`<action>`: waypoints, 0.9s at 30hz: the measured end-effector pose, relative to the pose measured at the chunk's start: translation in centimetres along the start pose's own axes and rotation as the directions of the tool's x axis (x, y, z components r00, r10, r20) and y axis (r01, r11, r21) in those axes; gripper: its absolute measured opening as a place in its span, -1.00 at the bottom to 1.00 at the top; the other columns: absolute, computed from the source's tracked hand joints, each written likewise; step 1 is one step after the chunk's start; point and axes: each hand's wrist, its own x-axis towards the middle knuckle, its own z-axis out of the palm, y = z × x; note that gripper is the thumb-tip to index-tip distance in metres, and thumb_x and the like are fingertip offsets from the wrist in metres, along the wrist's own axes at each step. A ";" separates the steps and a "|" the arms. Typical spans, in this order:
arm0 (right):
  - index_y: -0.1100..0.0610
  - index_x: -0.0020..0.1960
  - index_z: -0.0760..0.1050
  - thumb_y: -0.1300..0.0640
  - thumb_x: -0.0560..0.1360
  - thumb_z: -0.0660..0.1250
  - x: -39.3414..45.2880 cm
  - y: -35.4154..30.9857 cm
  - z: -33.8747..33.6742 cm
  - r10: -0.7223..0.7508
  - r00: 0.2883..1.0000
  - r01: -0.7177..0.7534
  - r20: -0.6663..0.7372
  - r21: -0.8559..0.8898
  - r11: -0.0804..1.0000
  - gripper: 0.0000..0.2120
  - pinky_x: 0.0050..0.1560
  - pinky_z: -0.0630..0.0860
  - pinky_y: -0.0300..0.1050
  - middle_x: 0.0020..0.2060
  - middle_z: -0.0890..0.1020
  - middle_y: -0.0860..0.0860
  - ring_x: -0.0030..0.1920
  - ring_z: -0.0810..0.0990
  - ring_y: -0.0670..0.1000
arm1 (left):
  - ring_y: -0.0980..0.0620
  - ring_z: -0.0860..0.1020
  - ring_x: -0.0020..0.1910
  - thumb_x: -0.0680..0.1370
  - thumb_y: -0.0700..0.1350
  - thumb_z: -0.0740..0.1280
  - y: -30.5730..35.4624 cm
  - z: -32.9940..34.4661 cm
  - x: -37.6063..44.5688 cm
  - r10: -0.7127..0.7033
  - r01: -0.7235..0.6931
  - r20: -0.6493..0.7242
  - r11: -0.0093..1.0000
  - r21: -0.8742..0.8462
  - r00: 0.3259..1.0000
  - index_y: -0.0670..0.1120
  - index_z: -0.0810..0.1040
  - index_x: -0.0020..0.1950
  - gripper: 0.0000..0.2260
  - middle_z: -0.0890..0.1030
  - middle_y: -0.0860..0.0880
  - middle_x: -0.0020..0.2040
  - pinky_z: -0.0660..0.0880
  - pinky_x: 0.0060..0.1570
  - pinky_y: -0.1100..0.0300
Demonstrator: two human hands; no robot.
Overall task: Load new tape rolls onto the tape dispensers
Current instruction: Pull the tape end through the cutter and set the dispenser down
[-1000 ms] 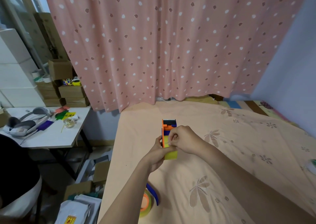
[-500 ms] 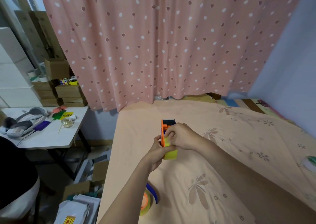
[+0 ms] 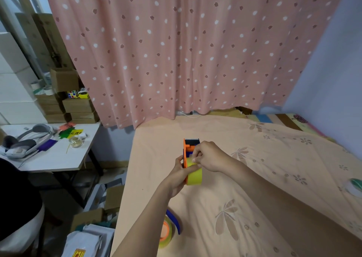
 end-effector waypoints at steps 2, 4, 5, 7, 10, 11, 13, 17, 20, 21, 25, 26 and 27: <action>0.14 -0.13 0.62 0.25 0.52 0.39 0.1 0.1 0.0 -0.002 1.000 0.002 -0.009 -0.009 1.000 -0.92 -0.15 0.48 -0.16 -0.22 0.57 0.02 -0.13 0.57 0.04 | 0.03 0.60 0.17 0.33 -0.04 0.57 0.1 0.1 -0.1 -0.002 0.003 -0.005 1.000 0.015 1.000 0.14 0.18 0.44 -0.19 0.56 0.04 0.24 0.58 -0.02 0.15; 0.17 -0.10 0.63 0.25 0.54 0.35 0.3 0.2 -0.2 -0.015 1.000 0.014 -0.027 -0.036 0.999 -0.91 -0.15 0.42 -0.18 -0.24 0.56 -0.02 -0.11 0.55 0.03 | 0.01 0.58 0.19 0.32 -0.05 0.57 0.2 0.1 -0.1 -0.003 0.004 -0.005 1.000 0.023 1.000 0.15 0.18 0.44 -0.18 0.55 0.04 0.25 0.57 -0.01 0.14; 0.17 -0.10 0.62 0.24 0.55 0.34 0.4 0.2 -0.4 -0.019 0.999 0.017 -0.039 -0.048 0.999 -0.90 -0.13 0.45 -0.15 -0.20 0.60 0.01 -0.08 0.57 0.05 | 0.01 0.57 0.20 0.32 -0.06 0.56 0.2 0.1 -0.1 -0.004 0.004 -0.002 1.000 0.027 1.000 0.14 0.17 0.45 -0.18 0.54 0.04 0.26 0.56 -0.01 0.14; 0.15 -0.17 0.57 0.26 0.56 0.31 0.6 0.1 -0.8 -0.009 0.998 0.007 -0.059 -0.040 0.999 -0.86 -0.04 0.58 -0.06 -0.10 0.69 0.11 -0.03 0.64 0.12 | 0.02 0.56 0.21 0.32 -0.08 0.56 0.1 0.1 0.0 0.005 -0.005 -0.001 0.999 0.035 1.000 0.14 0.16 0.47 -0.16 0.52 0.05 0.27 0.55 0.00 0.15; 0.10 -0.28 0.44 0.31 0.57 0.29 1.1 0.1 -1.4 0.031 0.997 -0.028 -0.072 0.053 0.998 -0.73 -0.07 0.65 0.02 -0.24 0.71 0.14 -0.16 0.72 0.17 | 0.02 0.56 0.20 0.31 -0.11 0.56 -0.2 0.1 0.1 0.012 -0.012 0.001 1.000 0.019 1.000 0.14 0.15 0.49 -0.12 0.51 0.05 0.28 0.55 -0.02 0.16; 0.11 -0.28 0.44 0.32 0.57 0.28 1.3 0.1 -1.6 0.049 0.996 -0.043 -0.075 0.077 0.996 -0.73 -0.09 0.66 0.03 -0.29 0.69 0.13 -0.21 0.72 0.17 | 0.02 0.56 0.20 0.30 -0.12 0.57 -0.3 0.1 0.1 0.011 -0.011 0.010 1.000 0.019 1.000 0.14 0.14 0.50 -0.11 0.51 0.05 0.27 0.56 -0.03 0.17; 0.18 -0.23 0.48 0.34 0.56 0.27 1.7 0.2 -1.9 0.075 0.993 -0.066 -0.095 0.098 0.993 -0.79 -0.09 0.67 0.07 -0.29 0.70 0.18 -0.26 0.71 0.18 | 0.01 0.55 0.21 0.29 -0.13 0.58 -0.3 0.0 0.1 0.008 -0.009 0.037 0.999 0.040 0.999 0.15 0.14 0.49 -0.09 0.51 0.05 0.27 0.58 -0.01 0.15; 0.27 -0.15 0.55 0.36 0.53 0.24 2.0 0.0 -2.5 0.096 0.988 -0.082 -0.118 0.115 0.990 -0.86 -0.12 0.66 0.06 -0.27 0.71 0.23 -0.31 0.68 0.15 | -0.01 0.57 0.16 0.25 -0.14 0.58 -0.1 0.1 -0.1 0.017 -0.019 0.048 0.999 0.047 0.999 0.13 0.16 0.48 -0.08 0.51 0.02 0.25 0.58 -0.05 0.15; 0.26 -0.12 0.62 0.39 0.47 0.29 1.9 -0.5 -2.8 0.077 0.992 -0.066 -0.096 0.113 0.991 -0.86 -0.15 0.66 0.00 -0.28 0.70 0.16 -0.29 0.68 0.11 | 0.00 0.60 0.11 0.32 -0.07 0.54 0.3 0.8 0.0 0.016 -0.017 0.029 1.000 0.022 0.999 0.10 0.19 0.47 -0.19 0.54 0.01 0.22 0.59 0.00 0.10; 0.25 -0.12 0.65 0.39 0.45 0.31 1.9 -0.7 -3.0 0.071 0.993 -0.061 -0.090 0.110 0.992 -0.84 -0.14 0.67 -0.02 -0.28 0.69 0.13 -0.30 0.67 0.08 | 0.01 0.60 0.10 0.33 -0.01 0.53 0.4 1.1 0.0 0.012 -0.012 0.015 1.000 0.018 1.000 0.08 0.21 0.46 -0.22 0.56 0.01 0.21 0.57 0.06 0.05; 0.24 -0.16 0.69 0.35 0.47 0.35 1.8 -1.0 -3.6 0.054 0.996 -0.049 -0.071 0.082 0.995 -0.85 -0.07 0.69 0.02 -0.30 0.69 0.07 -0.24 0.70 0.06 | -0.05 0.61 0.07 0.44 0.16 0.48 0.6 1.9 -0.1 -0.048 0.048 -0.014 0.999 -0.010 0.999 0.06 0.27 0.41 -0.36 0.59 -0.05 0.19 0.55 0.13 -0.02; 0.21 -0.18 0.69 0.32 0.48 0.38 1.8 -0.9 -3.7 0.055 0.996 -0.050 -0.070 0.071 0.996 -0.86 -0.05 0.69 0.02 -0.31 0.67 0.05 -0.20 0.70 0.07 | -0.06 0.61 0.06 0.45 0.16 0.47 0.5 1.9 -0.2 -0.055 0.054 -0.016 0.998 -0.023 0.998 0.05 0.29 0.40 -0.38 0.59 -0.06 0.18 0.55 0.12 -0.01; 0.18 -0.20 0.68 0.31 0.49 0.39 1.7 -0.8 -3.8 0.057 0.996 -0.053 -0.071 0.064 0.997 -0.87 -0.05 0.69 0.01 -0.31 0.66 0.03 -0.18 0.69 0.08 | -0.06 0.61 0.06 0.43 0.16 0.48 0.4 1.8 -0.2 -0.054 0.054 -0.016 0.998 -0.028 0.998 0.04 0.29 0.41 -0.36 0.59 -0.07 0.18 0.56 0.10 0.00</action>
